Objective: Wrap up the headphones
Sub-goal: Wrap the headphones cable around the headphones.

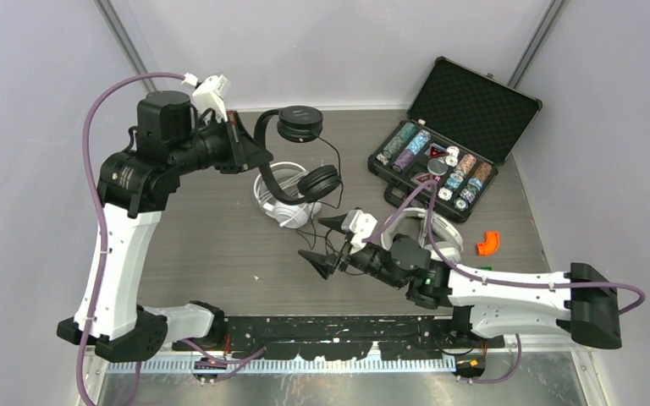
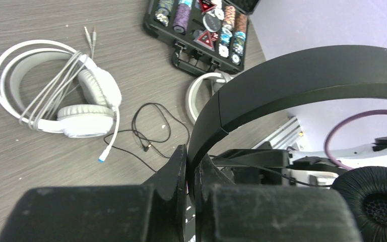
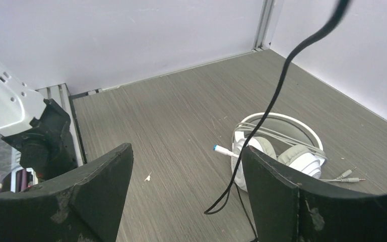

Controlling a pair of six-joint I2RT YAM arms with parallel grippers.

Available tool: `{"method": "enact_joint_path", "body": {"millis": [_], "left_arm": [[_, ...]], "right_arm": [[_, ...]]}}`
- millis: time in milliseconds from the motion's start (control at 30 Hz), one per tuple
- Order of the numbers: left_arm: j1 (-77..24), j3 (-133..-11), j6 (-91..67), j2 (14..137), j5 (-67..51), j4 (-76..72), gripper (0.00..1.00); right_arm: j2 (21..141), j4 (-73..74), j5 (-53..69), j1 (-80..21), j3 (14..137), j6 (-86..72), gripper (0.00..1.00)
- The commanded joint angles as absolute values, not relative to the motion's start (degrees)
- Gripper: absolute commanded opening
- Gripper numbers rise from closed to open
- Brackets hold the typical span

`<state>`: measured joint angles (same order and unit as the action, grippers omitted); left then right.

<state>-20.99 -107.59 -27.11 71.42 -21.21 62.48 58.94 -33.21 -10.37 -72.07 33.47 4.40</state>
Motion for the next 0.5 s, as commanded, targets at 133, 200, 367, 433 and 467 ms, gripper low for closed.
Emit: {"method": "enact_joint_path", "body": {"millis": [133,200,367,433,467], "left_arm": [[-20.9,-108.7,-31.8,69.4,-28.2,55.2,0.0],[-20.9,-108.7,-32.0,69.3,-29.1,54.7,0.0],[-20.9,-109.2,-32.2,68.9,-29.5,55.0,0.0],[-20.9,-108.9,-32.1,68.3,-29.6,54.8,0.0],[-20.9,-108.8,-32.1,68.1,-29.9,54.8,0.0]], "right_arm": [[65.1,-46.4,-13.6,-70.5,35.8,6.1,0.81],[66.4,-46.9,-12.8,-69.4,36.4,5.9,0.81],[68.0,-49.0,-9.0,-63.6,36.9,1.3,0.79],[68.8,-49.2,-7.0,-61.7,37.0,0.3,0.76],[69.1,-48.8,-5.3,-60.8,37.1,0.0,0.75]]}}
